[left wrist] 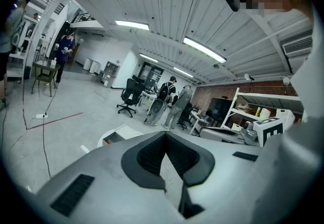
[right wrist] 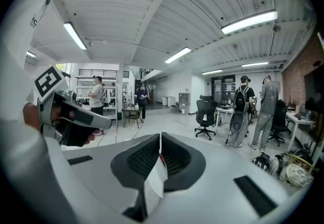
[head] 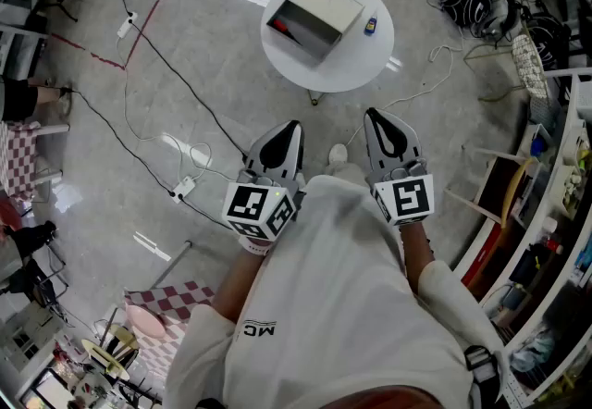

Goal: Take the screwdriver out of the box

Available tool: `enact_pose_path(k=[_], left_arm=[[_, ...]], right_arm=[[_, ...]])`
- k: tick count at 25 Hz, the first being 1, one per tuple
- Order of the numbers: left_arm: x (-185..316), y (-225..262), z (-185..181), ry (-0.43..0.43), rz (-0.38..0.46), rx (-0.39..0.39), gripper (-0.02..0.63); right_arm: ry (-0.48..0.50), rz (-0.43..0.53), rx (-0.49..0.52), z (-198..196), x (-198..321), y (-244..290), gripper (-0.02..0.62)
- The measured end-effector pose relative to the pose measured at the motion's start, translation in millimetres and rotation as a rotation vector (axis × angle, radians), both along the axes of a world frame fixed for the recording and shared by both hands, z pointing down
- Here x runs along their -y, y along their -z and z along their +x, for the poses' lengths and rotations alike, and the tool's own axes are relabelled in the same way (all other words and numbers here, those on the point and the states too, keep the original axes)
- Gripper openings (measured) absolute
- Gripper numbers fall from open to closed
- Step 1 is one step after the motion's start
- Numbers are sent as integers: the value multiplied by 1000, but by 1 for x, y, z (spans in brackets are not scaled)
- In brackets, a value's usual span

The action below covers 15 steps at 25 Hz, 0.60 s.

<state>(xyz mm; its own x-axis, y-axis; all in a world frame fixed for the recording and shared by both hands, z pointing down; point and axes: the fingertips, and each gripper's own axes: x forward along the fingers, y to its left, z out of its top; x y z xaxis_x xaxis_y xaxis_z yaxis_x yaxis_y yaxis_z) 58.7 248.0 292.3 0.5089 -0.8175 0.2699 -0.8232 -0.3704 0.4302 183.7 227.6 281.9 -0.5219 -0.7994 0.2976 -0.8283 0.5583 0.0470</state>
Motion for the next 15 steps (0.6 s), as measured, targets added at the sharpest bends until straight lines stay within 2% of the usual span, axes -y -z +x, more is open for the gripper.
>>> enact_pose_path(k=[15], left_arm=[[-4, 3, 25, 28, 1, 36, 11]], right_arm=[[25, 40, 33, 24, 1, 7, 72]])
